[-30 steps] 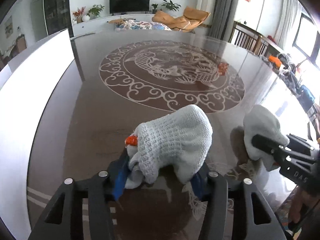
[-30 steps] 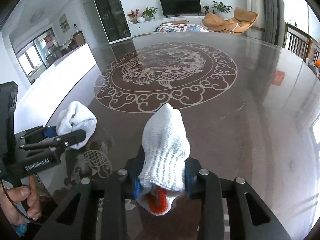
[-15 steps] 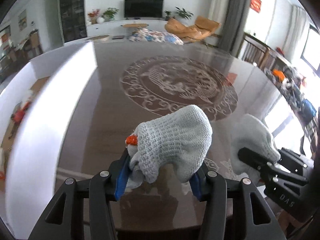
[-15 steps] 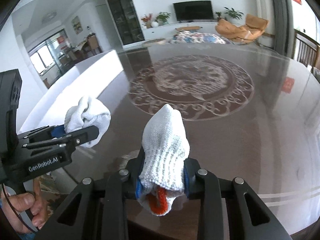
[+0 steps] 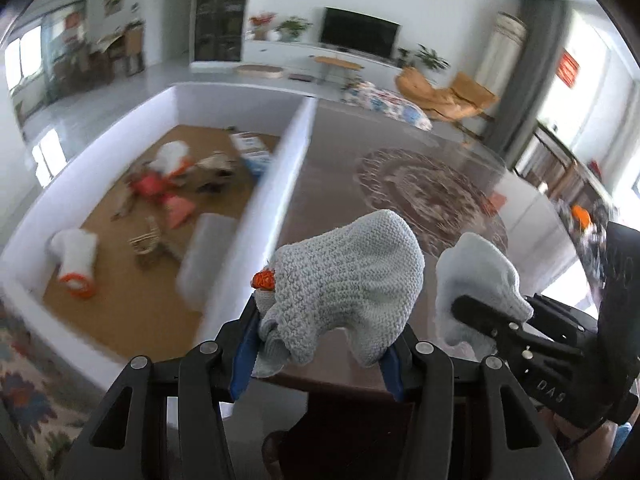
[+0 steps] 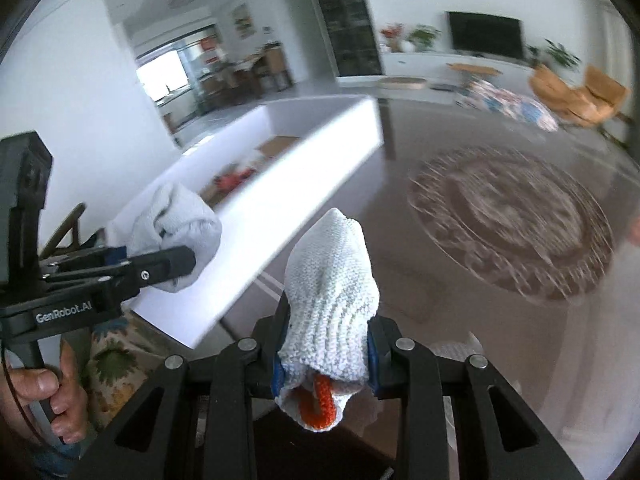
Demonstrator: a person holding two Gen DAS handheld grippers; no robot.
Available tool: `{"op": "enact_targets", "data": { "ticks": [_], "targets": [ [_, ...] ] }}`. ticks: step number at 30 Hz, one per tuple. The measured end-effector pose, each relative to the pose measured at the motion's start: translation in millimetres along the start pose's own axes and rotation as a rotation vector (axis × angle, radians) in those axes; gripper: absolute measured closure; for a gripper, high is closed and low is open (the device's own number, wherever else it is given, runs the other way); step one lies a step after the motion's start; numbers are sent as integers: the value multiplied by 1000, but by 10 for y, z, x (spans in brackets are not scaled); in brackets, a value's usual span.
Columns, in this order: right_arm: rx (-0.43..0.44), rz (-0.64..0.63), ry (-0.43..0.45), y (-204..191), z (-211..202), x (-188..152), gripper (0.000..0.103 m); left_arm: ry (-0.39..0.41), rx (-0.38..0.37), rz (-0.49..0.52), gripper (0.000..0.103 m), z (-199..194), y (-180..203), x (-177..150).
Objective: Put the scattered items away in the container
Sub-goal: 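Carry both gloves over the white box with both tools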
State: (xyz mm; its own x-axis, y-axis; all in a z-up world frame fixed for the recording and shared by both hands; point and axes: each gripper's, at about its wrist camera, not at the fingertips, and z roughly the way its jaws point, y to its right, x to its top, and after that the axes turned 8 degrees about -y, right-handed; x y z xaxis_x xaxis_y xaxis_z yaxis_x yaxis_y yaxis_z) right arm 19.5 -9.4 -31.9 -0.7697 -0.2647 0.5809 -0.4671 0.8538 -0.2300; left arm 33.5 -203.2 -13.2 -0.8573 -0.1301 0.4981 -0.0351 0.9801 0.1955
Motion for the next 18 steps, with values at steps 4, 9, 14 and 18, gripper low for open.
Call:
{"op": "enact_targets", "data": {
  "ticks": [4,9,14,18],
  "targets": [
    [62,-81,3,-294,102,380,73,40,47,-102,52,-186,-511,156],
    [140,-186,21,-726,274,911,72,66,92,-206,52,-235,-1026,425],
    [138,-242,40,-950,567,1601,72,89,103,-220,51,-149,-1298,1061],
    [99,-257,9,-996,1011,2272,72,71,142,-225,51,132,-1510,1615]
  ]
}}
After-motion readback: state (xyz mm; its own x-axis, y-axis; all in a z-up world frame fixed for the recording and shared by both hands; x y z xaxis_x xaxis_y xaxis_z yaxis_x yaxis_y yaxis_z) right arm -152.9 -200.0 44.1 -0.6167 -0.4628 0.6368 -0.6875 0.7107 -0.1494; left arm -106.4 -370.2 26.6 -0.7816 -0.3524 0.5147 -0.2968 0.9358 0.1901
